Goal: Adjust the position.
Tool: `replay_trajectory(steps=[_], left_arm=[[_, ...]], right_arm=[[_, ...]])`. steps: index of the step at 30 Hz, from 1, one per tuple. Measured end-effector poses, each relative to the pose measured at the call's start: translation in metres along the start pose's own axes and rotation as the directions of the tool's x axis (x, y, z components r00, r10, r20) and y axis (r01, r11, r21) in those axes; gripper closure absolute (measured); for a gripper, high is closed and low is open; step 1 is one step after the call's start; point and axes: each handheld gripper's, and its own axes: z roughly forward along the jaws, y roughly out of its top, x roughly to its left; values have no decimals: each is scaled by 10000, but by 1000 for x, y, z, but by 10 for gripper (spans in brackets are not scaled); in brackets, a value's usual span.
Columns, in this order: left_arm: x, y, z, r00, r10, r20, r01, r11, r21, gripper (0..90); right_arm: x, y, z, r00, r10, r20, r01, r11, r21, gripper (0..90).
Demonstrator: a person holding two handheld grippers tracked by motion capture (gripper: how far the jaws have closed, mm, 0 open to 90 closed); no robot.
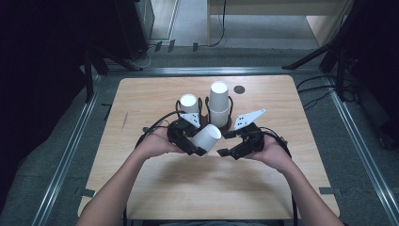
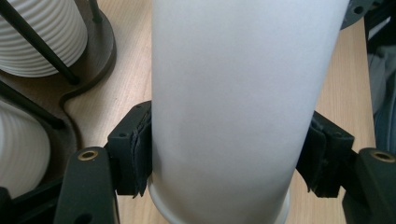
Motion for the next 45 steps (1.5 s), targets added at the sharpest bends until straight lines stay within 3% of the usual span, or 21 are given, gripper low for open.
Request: replay_trajectory(steps=[5, 11, 19, 22, 27, 30, 34, 37, 38, 43, 45], left_arm=[[3, 11, -1, 9994, 307, 171, -314, 9985, 458, 297], [2, 12, 10, 9974, 716, 3, -713, 9929, 949, 291], [-6, 7, 25, 9907, 1349, 173, -1360, 9786, 1547, 290], [-8, 7, 28, 9917, 1217, 421, -1266, 9807, 1491, 288], [-13, 8, 33, 9859, 1537, 656, -1622, 9745, 1549, 285], [-13, 6, 35, 9856, 1579, 609, -1656, 9738, 1559, 276], [-13, 4, 33, 9887, 1297, 752, -1385, 9822, 1267, 254], [-11, 3, 31, 9950, 759, 653, -816, 9925, 908, 166], [-10, 2, 31, 9961, 682, 555, -727, 9937, 853, 114], [-8, -3, 28, 9989, 435, 156, -443, 9974, 564, 21], [-7, -5, 26, 9993, 350, 92, -353, 9988, 351, 21]], right_arm=[[0, -1, 2, 9996, -273, 69, 273, 9996, 79, 272], [-1, -3, 4, 9993, -377, 70, 376, 9992, 163, 272], [-1, -2, 11, 9985, -501, -216, 507, 9983, 288, 272], [1, -1, 14, 9974, -625, -360, 638, 9974, 350, 272], [4, 2, 19, 9948, -788, -640, 815, 9959, 400, 281], [5, 4, 21, 9923, -914, -835, 964, 9937, 576, 337], [6, 7, 20, 9927, -768, -932, 840, 9936, 752, 341], [6, 8, 17, 9929, -772, -904, 836, 9941, 690, 340], [6, 8, 15, 9938, -783, -791, 835, 9944, 645, 340], [3, 7, 11, 9962, -630, -602, 661, 9964, 522, 339], [1, 6, 10, 9967, -595, -561, 617, 9973, 395, 339]])
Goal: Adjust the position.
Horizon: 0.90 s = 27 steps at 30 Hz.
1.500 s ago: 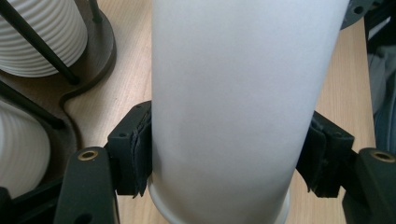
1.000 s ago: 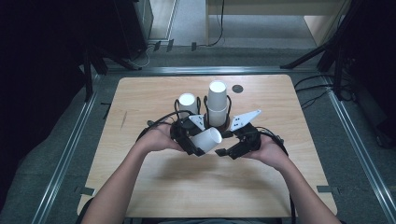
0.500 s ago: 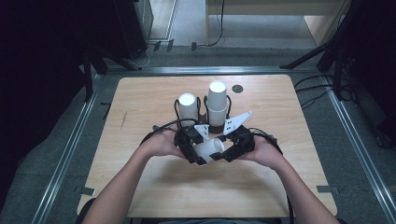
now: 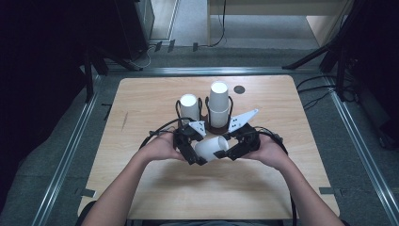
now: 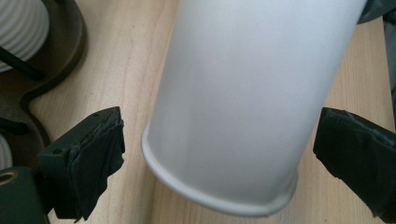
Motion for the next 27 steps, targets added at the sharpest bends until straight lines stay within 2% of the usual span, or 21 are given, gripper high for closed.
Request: replay_trajectory(steps=[8, 12, 15, 22, 27], left_arm=[[1, -4, -7, 9995, -327, 6, 326, 9948, -963, 21], [0, -4, -8, 9993, -377, -50, 368, 9917, -1235, 21], [1, -5, -7, 9985, -529, 115, 541, 9871, -1508, 21], [0, -6, -3, 9983, -583, -21, 572, 9844, -1667, 21], [1, -7, -3, 9977, -674, 19, 665, 9789, -1931, 48]], right_arm=[[-1, -1, -2, 9999, 86, 62, -85, 9999, -146, 338], [-2, -2, -4, 9998, 161, 90, -159, 9996, -247, 338], [-2, -2, -6, 9997, 262, 28, -261, 9990, -375, 338], [-3, 0, -9, 9991, 416, -57, -419, 9965, -720, 338], [-2, 2, -11, 9986, 491, -187, -507, 9938, -991, 338]])
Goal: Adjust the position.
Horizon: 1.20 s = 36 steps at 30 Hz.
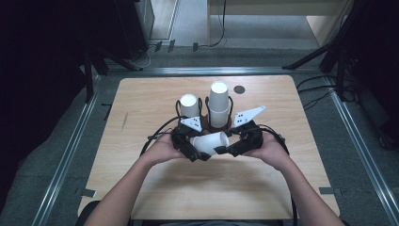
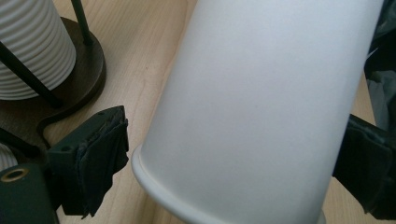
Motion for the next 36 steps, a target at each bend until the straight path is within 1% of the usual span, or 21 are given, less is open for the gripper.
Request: replay_trajectory(steps=[3, 4, 5, 6, 7, 8, 13, 14, 17, 21, 22, 23, 28, 30, 34, 35, 36], left_arm=[[0, 0, 1, 10000, 40, 30, -40, 10000, 17, 49], [-1, 0, 0, 9999, 154, 16, -154, 9999, -6, 60], [-1, 0, 0, 9997, 226, 62, -225, 9997, -42, 87], [-1, 0, -1, 9994, 314, 140, -313, 9995, -106, 141], [-2, 0, -2, 9992, 386, 85, -385, 9992, -118, 159], [-3, 0, -3, 9986, 523, 14, -523, 9986, -71, 173], [-4, 2, -3, 9978, 666, -46, -664, 9974, 263, 205], [-4, 2, -4, 9978, 667, -25, -666, 9973, 315, 208], [-3, 3, -6, 9981, 612, -25, -611, 9975, 366, 212], [0, 3, -12, 9993, 374, -22, -373, 9987, 358, 213], [1, 3, -13, 9997, 233, 14, -233, 9991, 355, 214], [1, 3, -15, 9998, 204, -40, -202, 9991, 373, 215], [1, 4, -24, 9996, 206, -192, -198, 9989, 430, 216], [1, 5, -26, 9996, 218, -178, -206, 9977, 650, 216], [1, 6, -30, 9993, 269, -259, -245, 9957, 891, 216], [2, 6, -31, 9995, 225, -241, -201, 9952, 957, 216], [2, 7, -32, 9991, 298, -315, -265, 9946, 1000, 216]], right_arm=[[0, 1, -1, 10000, 20, -33, -21, 10000, -86, 338], [0, 1, -1, 10000, 41, -45, -41, 9999, -119, 338], [0, 1, -1, 10000, 58, -67, -59, 9998, -175, 338], [0, 1, -1, 9999, 88, -96, -90, 9998, -191, 338], [0, 2, -2, 9999, 98, -105, -100, 9997, -210, 338], [0, 1, -2, 9998, 133, -134, -135, 9997, -212, 338], [0, 1, -1, 9998, 136, -170, -138, 9998, -122, 340], [0, 1, -1, 9998, 122, -187, -124, 9999, -94, 337], [0, 1, 0, 9998, 124, -172, -124, 9999, -37, 281], [1, 0, 0, 9999, 30, 158, -33, 9999, 167, 253], [1, -1, 0, 9998, -15, 187, 12, 9998, 191, 252], [1, -2, 0, 9998, -23, 183, 20, 9998, 205, 251], [1, -7, 0, 9989, -127, 451, 102, 9984, 553, 251], [1, -9, 1, 9981, -195, 592, 153, 9973, 714, 250], [0, -10, 2, 9972, -198, 727, 137, 9964, 835, 250], [0, -10, 3, 9968, -218, 765, 151, 9960, 877, 250], [0, -11, 3, 9965, -271, 794, 199, 9958, 896, 250]])
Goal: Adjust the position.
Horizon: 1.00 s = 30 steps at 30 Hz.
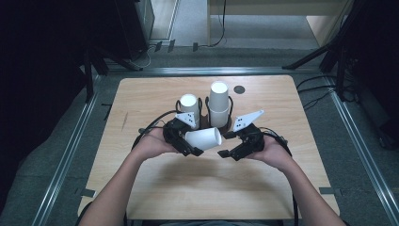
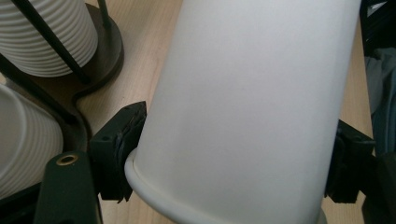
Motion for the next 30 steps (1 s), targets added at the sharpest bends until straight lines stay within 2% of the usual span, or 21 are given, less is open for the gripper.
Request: replay_trajectory(steps=[2, 7, 11, 16, 19, 26, 30], left_arm=[[1, 2, -2, 10000, -2, 21, 2, 9999, 130, 215], [1, 5, -4, 9994, 140, -319, -115, 9971, 749, 215], [2, 7, -2, 9992, 216, -332, -179, 9940, 1079, 215], [2, 10, 2, 9988, 409, -268, -360, 9862, 1614, 215], [2, 12, 5, 9990, 409, -200, -367, 9836, 1767, 215], [5, 15, 15, 9978, 643, -157, -586, 9686, 2415, 215], [4, 17, 22, 9960, 850, -278, -735, 9553, 2864, 215]], right_arm=[[0, 0, 1, 10000, -31, 55, 31, 10000, 68, 251], [0, -1, 3, 9999, -82, 152, 79, 9998, 209, 250], [0, -2, 4, 9998, -100, 184, 96, 9996, 249, 250], [1, -2, 5, 9996, -163, 235, 156, 9994, 300, 250], [1, -2, 6, 9992, -257, 294, 249, 9993, 271, 251], [2, 0, 8, 9990, -345, 275, 339, 9992, 211, 250], [3, 0, 10, 9986, -408, 339, 399, 9988, 269, 250]])
